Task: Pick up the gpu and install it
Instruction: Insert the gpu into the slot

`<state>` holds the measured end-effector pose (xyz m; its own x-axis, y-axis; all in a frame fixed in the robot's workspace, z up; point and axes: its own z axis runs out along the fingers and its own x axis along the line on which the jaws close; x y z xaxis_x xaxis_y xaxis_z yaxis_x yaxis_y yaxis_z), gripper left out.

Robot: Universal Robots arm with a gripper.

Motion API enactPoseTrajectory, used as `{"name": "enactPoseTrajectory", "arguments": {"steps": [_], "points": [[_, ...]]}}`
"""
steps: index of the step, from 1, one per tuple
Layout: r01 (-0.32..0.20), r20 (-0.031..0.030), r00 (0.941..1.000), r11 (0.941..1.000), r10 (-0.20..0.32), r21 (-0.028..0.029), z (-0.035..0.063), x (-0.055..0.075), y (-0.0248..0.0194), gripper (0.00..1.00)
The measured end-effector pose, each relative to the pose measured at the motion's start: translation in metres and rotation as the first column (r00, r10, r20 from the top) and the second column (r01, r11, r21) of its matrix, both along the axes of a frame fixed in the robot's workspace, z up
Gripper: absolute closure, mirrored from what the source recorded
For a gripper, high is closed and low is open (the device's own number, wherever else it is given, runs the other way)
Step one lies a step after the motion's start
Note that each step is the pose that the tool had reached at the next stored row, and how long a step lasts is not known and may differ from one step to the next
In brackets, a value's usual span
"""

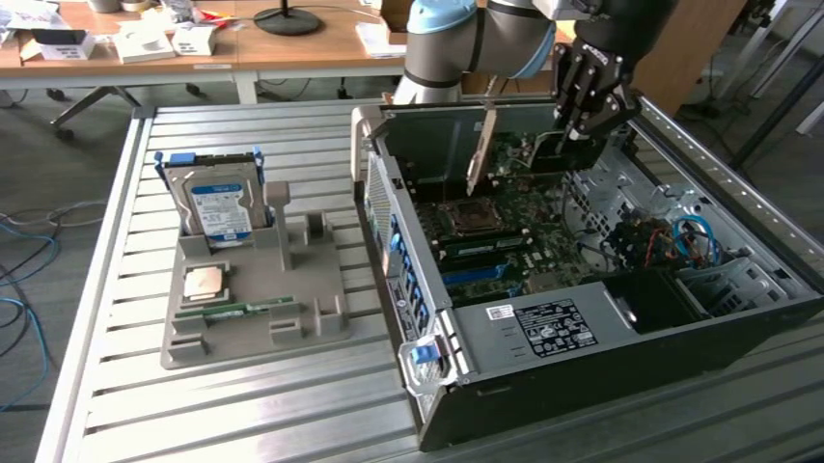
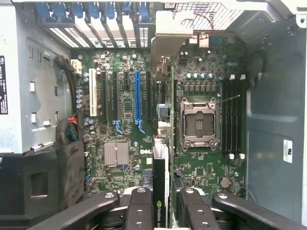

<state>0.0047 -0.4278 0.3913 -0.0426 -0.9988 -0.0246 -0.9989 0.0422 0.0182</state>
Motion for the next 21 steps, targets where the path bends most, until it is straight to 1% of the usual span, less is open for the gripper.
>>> {"name": "enactPoseTrajectory", "arguments": {"steps": [8, 21], "points": [[0.000, -0.0001, 1.0000, 1.0000, 0.000, 0.0000, -0.0055, -0.0001, 0.0000, 0.73], [0.000, 0.0006, 1.0000, 1.0000, 0.000, 0.0000, -0.0060, -0.0035, 0.0000, 0.73]]}}
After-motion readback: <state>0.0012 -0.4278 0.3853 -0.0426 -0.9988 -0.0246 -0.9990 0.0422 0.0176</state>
